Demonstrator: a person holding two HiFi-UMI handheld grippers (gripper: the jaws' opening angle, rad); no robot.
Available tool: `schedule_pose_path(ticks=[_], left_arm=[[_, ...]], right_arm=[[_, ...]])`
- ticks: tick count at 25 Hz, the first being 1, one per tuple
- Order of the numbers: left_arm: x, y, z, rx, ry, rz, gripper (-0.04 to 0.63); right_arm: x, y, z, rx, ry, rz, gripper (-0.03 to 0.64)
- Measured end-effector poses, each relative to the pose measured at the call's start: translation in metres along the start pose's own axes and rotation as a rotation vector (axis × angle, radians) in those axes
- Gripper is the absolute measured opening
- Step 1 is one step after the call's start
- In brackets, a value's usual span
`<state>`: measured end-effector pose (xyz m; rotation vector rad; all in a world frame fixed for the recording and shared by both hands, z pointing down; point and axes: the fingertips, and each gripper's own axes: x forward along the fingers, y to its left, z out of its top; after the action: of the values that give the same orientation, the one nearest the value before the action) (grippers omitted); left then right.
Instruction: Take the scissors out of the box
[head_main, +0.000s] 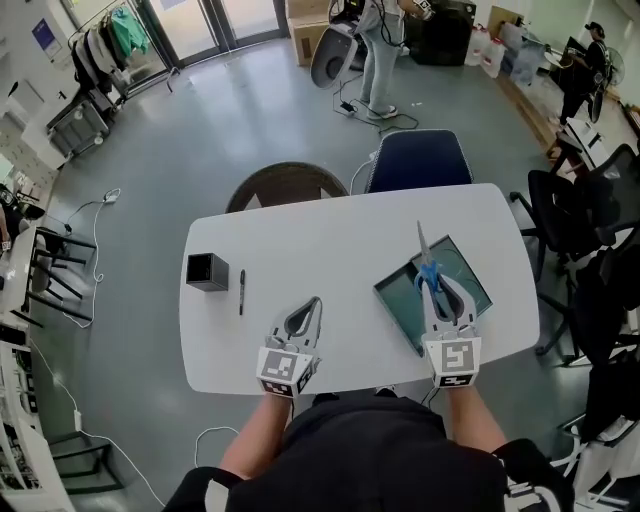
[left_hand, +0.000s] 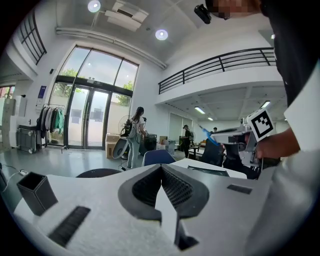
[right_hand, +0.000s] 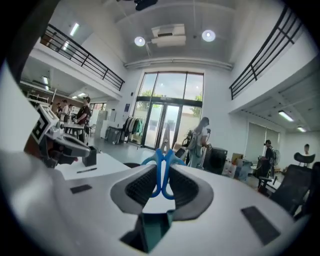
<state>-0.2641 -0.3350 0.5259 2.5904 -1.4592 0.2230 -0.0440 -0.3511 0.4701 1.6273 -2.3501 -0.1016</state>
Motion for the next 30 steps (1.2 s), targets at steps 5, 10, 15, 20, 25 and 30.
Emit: schedule_pose_path(ticks=[5,10,15,20,25,30], left_arm=[[-0.008,0.013,0.001,0.021,-0.017,0.031,0.011],[-0.012,0.020,0.010,0.042,-0.042,0.055,0.012],[-0.013,0.019,0.012,0.044,-0.053,0.055,0.012],[-0.015,0.018,0.015,0.047,-0.064,0.052,0.011],[-0.016,0.017,0.020,0.053,-0.070,0.055,0.012],[-0.016,0.018,0.020,0.049,-0.072,0.058,0.012]], right_arm=[[-0.015,-0.001,0.044,0.021,-0.181,-0.017,0.087],[-0.033,0.002,0.076,0.047,-0.360,-0.009,0.089],[-0.039,0.003,0.090,0.066,-0.430,-0.007,0.089],[-0.037,0.006,0.096,0.046,-0.439,-0.001,0.089],[-0.035,0.007,0.095,0.041,-0.435,0.008,0.089],[-0.029,0.010,0.087,0.039,-0.407,0.019,0.089]])
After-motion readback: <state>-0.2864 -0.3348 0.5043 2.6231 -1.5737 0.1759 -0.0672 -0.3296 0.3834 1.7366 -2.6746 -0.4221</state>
